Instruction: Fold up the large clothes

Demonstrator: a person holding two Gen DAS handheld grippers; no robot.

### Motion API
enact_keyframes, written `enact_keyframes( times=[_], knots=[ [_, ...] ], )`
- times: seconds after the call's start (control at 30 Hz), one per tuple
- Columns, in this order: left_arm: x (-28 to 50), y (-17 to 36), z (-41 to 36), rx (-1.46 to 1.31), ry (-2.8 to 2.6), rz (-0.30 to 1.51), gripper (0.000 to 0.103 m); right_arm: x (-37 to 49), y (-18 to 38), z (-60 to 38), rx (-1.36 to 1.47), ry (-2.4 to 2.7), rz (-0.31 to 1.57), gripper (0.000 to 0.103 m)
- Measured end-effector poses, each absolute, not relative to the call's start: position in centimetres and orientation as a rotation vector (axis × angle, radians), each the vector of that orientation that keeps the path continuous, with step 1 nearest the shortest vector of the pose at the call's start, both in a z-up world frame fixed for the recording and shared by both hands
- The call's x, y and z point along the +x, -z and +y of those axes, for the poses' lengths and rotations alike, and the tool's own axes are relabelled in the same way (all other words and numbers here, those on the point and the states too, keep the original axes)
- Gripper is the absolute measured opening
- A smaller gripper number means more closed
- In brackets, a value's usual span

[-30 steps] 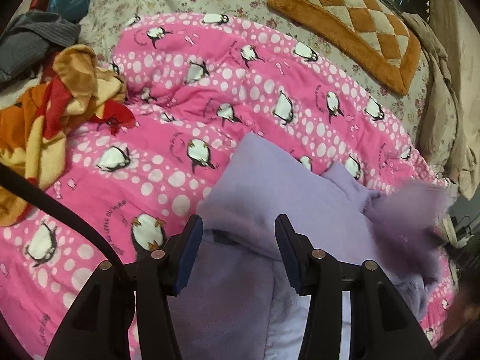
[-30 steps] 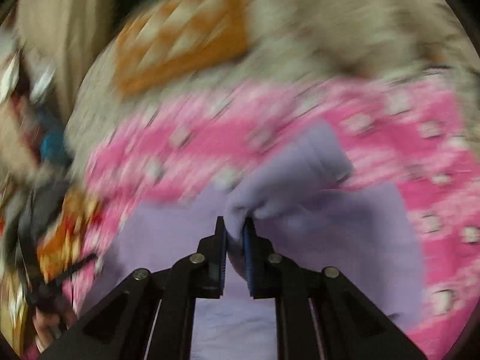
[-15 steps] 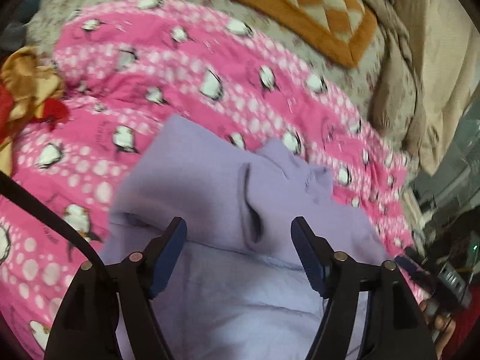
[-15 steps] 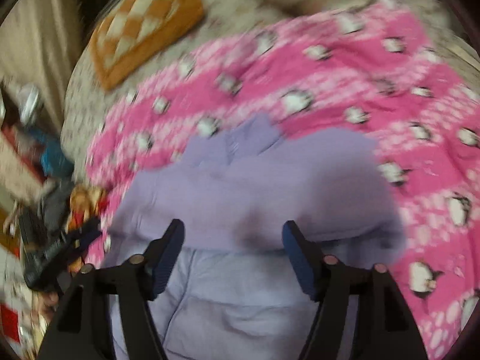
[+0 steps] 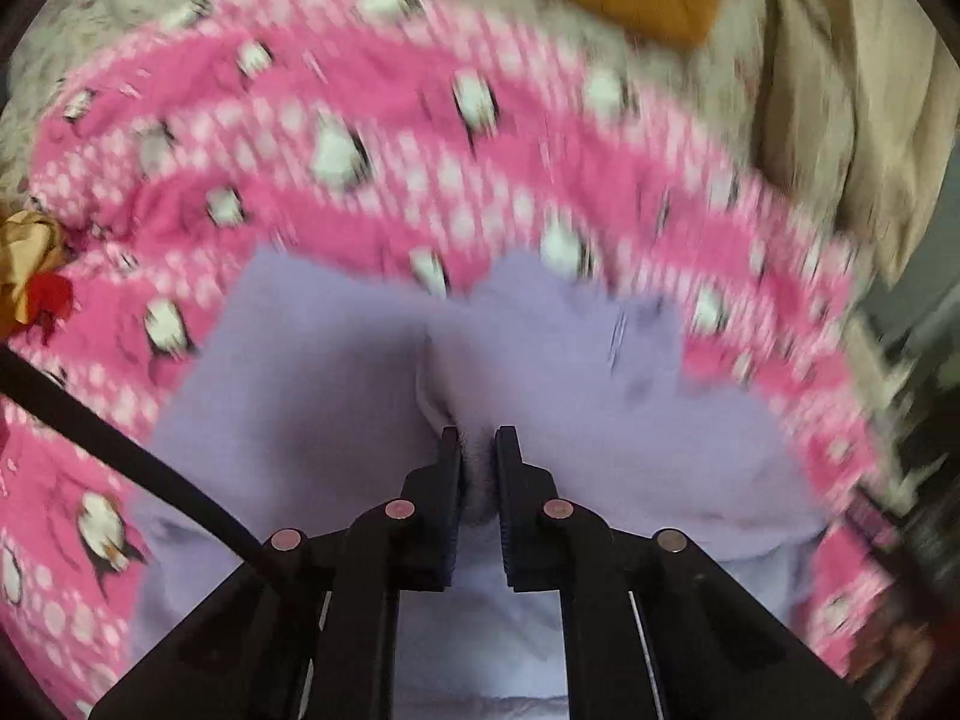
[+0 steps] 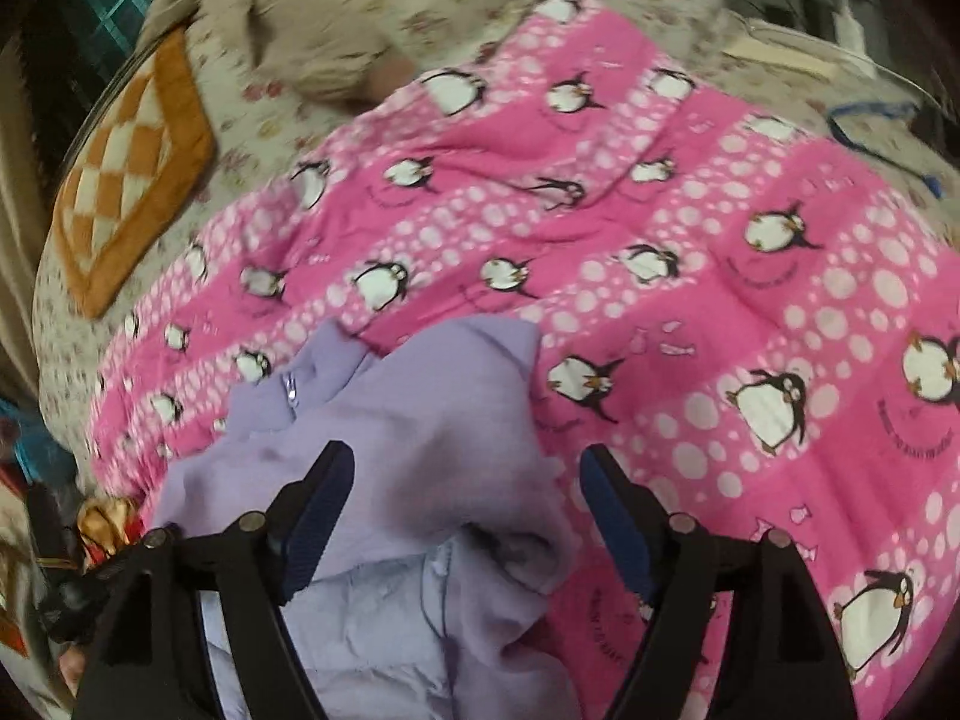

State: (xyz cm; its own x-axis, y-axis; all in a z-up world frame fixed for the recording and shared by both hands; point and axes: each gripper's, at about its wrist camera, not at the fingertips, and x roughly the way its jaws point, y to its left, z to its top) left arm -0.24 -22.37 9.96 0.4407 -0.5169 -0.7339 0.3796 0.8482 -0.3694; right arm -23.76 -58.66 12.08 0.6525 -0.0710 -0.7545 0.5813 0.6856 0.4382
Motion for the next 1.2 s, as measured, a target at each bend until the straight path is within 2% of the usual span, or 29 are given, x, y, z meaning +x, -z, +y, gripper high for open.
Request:
enact_keyframes(
  times=[0.1, 0.23, 0.4, 0.43, 0.47, 0.5, 0.57, 0.67, 0.73, 0.8, 0.83, 0.87, 1.03, 1.13, 1.2],
  knots=[
    [0.6, -10.7, -20.2, -0.153, 0.471, 0.923, 0.0, -23.6, -11.7, -58.8, 0.726, 0.423, 0.8, 0.081],
    [1.0, -7.3, -19.0, -0.154, 0.452, 1.016, 0.0, -22.1, -10.7, -58.2, 0.706, 0.4, 0.877, 0.082],
    [0.3, -6.2, -19.4, -0.119, 0.441, 1.015, 0.0, -18.1, -7.9, -58.2, 0.739, 0.342, 0.989, 0.082],
    [0.3, -6.3, -19.4, -0.119, 0.443, 1.015, 0.0, -17.4, -7.2, -58.3, 0.759, 0.315, 1.004, 0.077],
    [0.2, -6.3, -19.6, -0.123, 0.457, 1.017, 0.0, -16.8, -6.5, -58.4, 0.771, 0.282, 1.02, 0.044],
    [0.4, -6.4, -19.8, -0.13, 0.478, 1.021, 0.0, -16.4, -6.3, -58.3, 0.755, 0.255, 1.023, 0.027],
    [0.4, -6.2, -20.6, -0.127, 0.511, 1.018, 0.0, -16.5, -7.4, -58.1, 0.687, 0.275, 0.987, 0.021],
    [-0.3, -4.7, -22.4, -0.045, 0.478, 1.026, 0.0, -16.6, -9.4, -57.8, 0.546, 0.319, 0.936, 0.02],
    [-0.5, -3.9, -23.1, -0.02, 0.458, 1.027, 0.0, -16.2, -7.9, -58.2, 0.526, 0.356, 0.966, 0.02],
    [-0.6, -4.0, -22.8, -0.033, 0.456, 1.023, 0.0, -16.7, -6.0, -59.1, 0.631, 0.369, 1.006, 0.027],
    [-0.5, -4.1, -22.6, -0.048, 0.462, 1.028, 0.0, -17.2, -6.1, -59.5, 0.664, 0.379, 0.997, 0.04],
    [-0.4, -4.3, -22.2, -0.068, 0.468, 1.035, 0.0, -17.9, -6.7, -59.9, 0.681, 0.407, 0.985, 0.044],
    [-0.3, -4.5, -21.1, -0.117, 0.472, 1.061, 0.0, -20.8, -11.6, -58.3, 0.539, 0.423, 0.903, 0.043],
    [-0.7, -4.5, -21.0, -0.116, 0.474, 1.064, 0.0, -19.8, -10.1, -54.7, 0.334, 0.376, 1.037, 0.036],
    [-1.4, -5.2, -20.4, -0.116, 0.488, 1.068, 0.0, -19.1, -7.5, -54.5, 0.247, 0.44, 1.131, 0.036]
  ],
)
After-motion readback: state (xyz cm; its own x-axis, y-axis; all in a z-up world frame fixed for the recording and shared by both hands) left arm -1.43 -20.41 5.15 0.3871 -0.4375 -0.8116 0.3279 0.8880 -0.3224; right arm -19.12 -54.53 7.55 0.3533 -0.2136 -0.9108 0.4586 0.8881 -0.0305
